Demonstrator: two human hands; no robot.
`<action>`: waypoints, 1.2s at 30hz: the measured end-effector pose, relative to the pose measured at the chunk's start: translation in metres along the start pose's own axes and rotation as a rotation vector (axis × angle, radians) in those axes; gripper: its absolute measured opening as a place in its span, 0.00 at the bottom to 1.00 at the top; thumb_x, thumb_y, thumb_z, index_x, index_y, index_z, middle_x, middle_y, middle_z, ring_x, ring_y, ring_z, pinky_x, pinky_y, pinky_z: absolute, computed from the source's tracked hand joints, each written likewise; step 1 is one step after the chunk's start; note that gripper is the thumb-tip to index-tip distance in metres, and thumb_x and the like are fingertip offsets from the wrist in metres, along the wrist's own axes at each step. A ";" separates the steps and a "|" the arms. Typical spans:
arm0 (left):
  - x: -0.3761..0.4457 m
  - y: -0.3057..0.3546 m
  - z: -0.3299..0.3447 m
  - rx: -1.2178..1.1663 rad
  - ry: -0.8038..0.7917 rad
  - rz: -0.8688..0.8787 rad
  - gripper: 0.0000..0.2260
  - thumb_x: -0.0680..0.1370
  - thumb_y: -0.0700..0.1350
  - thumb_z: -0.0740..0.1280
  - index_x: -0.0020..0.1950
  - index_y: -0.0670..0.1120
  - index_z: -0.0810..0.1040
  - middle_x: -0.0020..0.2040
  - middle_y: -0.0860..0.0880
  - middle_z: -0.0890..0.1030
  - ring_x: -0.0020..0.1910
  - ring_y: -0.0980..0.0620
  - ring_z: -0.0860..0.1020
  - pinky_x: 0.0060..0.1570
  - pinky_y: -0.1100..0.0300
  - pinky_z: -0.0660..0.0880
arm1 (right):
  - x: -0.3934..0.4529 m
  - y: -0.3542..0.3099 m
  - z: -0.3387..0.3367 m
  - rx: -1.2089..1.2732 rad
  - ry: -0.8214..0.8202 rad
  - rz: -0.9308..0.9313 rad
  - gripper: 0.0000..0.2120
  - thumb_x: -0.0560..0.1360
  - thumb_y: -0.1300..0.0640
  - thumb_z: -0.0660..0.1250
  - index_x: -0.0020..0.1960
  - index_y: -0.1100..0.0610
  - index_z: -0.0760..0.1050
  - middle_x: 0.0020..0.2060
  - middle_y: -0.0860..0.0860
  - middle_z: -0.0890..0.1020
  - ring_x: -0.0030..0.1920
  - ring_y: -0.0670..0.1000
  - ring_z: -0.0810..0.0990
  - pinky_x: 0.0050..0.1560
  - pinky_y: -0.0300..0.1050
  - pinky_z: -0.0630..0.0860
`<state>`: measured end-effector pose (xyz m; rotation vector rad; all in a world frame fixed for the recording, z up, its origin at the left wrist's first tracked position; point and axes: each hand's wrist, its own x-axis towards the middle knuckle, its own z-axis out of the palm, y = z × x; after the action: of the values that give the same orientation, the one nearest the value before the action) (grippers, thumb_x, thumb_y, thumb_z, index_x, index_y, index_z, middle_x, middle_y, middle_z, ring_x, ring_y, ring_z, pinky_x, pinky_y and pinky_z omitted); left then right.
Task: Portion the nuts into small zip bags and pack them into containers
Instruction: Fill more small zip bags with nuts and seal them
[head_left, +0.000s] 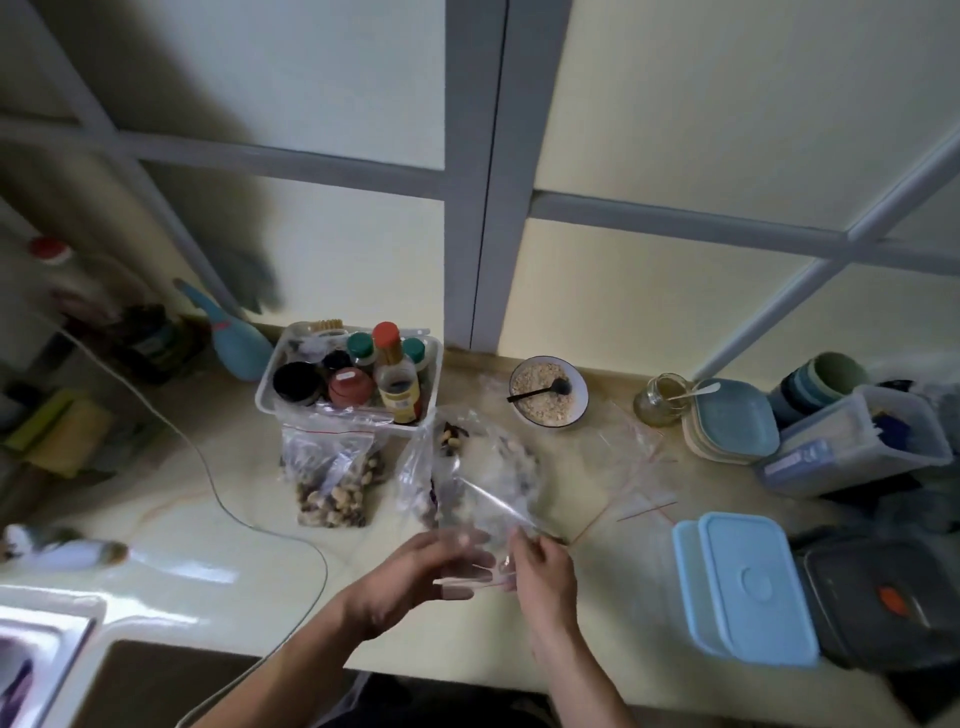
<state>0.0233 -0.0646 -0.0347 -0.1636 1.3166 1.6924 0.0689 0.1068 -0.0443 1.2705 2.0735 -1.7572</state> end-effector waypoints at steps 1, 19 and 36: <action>-0.006 -0.002 -0.006 -0.008 -0.012 0.015 0.24 0.77 0.53 0.69 0.69 0.43 0.75 0.63 0.39 0.80 0.65 0.42 0.79 0.68 0.43 0.73 | -0.006 0.003 0.011 0.029 0.010 0.024 0.16 0.82 0.50 0.66 0.41 0.60 0.77 0.28 0.52 0.82 0.29 0.50 0.79 0.39 0.48 0.75; -0.037 0.012 -0.046 0.170 0.056 -0.038 0.09 0.80 0.42 0.68 0.53 0.36 0.77 0.51 0.36 0.83 0.53 0.37 0.84 0.53 0.44 0.82 | -0.049 0.027 0.074 0.037 0.138 -0.006 0.05 0.78 0.57 0.69 0.46 0.60 0.77 0.33 0.52 0.84 0.30 0.48 0.82 0.40 0.48 0.78; -0.020 0.032 -0.068 0.246 0.229 0.146 0.08 0.80 0.39 0.69 0.45 0.37 0.74 0.37 0.39 0.83 0.36 0.46 0.84 0.46 0.49 0.84 | -0.061 -0.021 0.094 -0.187 -0.019 -0.550 0.06 0.75 0.61 0.73 0.50 0.52 0.83 0.42 0.45 0.85 0.45 0.42 0.83 0.45 0.36 0.79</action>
<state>-0.0172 -0.1303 -0.0286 -0.1219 1.7321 1.6513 0.0565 -0.0039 -0.0212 0.6664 2.6798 -1.6802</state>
